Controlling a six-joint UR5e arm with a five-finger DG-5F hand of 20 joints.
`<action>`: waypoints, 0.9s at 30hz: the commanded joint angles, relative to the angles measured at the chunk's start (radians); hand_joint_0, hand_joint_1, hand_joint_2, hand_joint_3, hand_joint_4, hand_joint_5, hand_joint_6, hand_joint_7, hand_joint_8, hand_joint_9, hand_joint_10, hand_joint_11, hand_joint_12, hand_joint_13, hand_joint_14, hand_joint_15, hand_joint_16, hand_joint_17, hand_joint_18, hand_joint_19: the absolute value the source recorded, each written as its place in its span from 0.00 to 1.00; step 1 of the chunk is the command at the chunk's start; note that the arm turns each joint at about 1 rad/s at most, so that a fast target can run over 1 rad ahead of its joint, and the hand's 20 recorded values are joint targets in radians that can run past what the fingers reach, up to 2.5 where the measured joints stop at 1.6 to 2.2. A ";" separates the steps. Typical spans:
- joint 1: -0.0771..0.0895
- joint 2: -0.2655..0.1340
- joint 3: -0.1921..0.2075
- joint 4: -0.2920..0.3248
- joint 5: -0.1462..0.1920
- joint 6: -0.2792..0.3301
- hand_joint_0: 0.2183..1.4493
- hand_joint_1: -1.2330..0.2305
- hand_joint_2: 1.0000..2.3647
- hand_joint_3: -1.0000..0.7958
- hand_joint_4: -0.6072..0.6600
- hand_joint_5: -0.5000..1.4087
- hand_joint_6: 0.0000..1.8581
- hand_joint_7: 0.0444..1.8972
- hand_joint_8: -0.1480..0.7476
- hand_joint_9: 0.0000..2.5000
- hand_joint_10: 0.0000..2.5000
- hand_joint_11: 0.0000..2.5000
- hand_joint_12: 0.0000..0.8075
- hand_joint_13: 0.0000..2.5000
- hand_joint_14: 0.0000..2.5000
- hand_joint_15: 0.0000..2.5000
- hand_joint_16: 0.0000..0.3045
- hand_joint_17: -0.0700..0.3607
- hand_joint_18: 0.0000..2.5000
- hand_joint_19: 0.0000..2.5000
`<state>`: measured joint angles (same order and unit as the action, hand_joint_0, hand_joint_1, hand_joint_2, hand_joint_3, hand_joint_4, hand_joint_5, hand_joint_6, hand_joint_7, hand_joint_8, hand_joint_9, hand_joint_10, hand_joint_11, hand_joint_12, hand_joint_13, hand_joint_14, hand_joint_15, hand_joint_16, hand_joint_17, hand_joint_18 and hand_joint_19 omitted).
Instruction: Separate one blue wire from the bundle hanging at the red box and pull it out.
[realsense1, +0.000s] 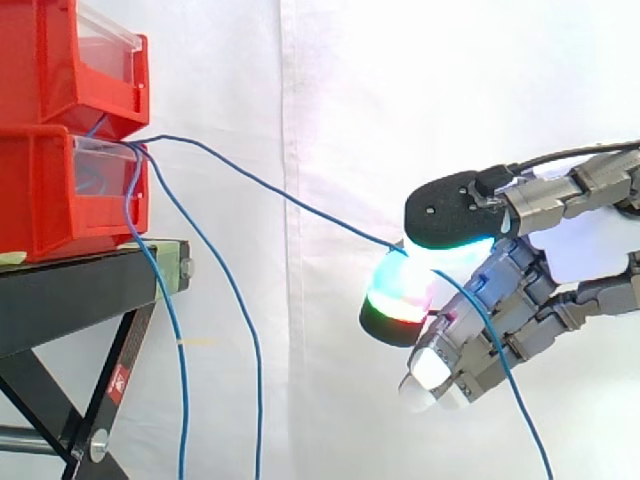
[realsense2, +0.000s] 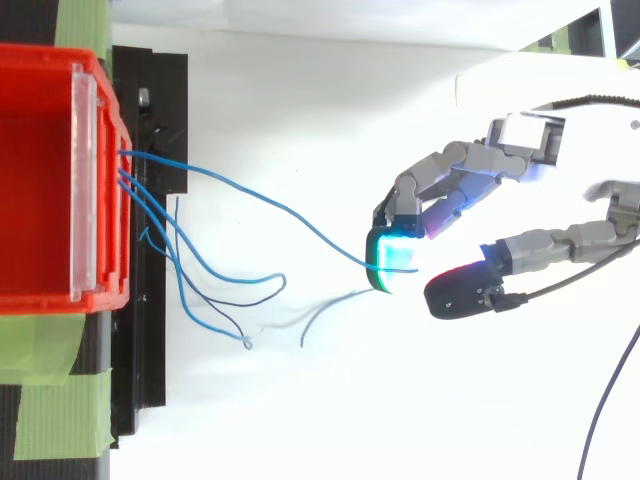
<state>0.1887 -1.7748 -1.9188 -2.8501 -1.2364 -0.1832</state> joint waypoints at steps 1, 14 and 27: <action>0.000 0.000 0.001 0.000 0.000 -0.001 0.17 0.38 0.54 0.48 0.32 0.23 0.46 0.57 0.58 0.35 0.00 0.15 0.62 0.20 0.00 0.14 0.24 0.55 0.16 0.05; 0.000 0.000 0.000 0.000 0.000 -0.001 0.17 0.38 0.52 0.48 0.32 0.23 0.46 0.57 0.59 0.35 0.00 0.15 0.63 0.20 0.00 0.14 0.24 0.55 0.17 0.05; 0.000 0.000 0.000 0.000 0.000 0.001 0.18 0.38 0.51 0.49 0.33 0.23 0.46 0.56 0.59 0.35 0.00 0.14 0.63 0.21 0.00 0.14 0.24 0.55 0.17 0.05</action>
<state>0.1887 -1.7748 -1.9190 -2.8501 -1.2364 -0.1834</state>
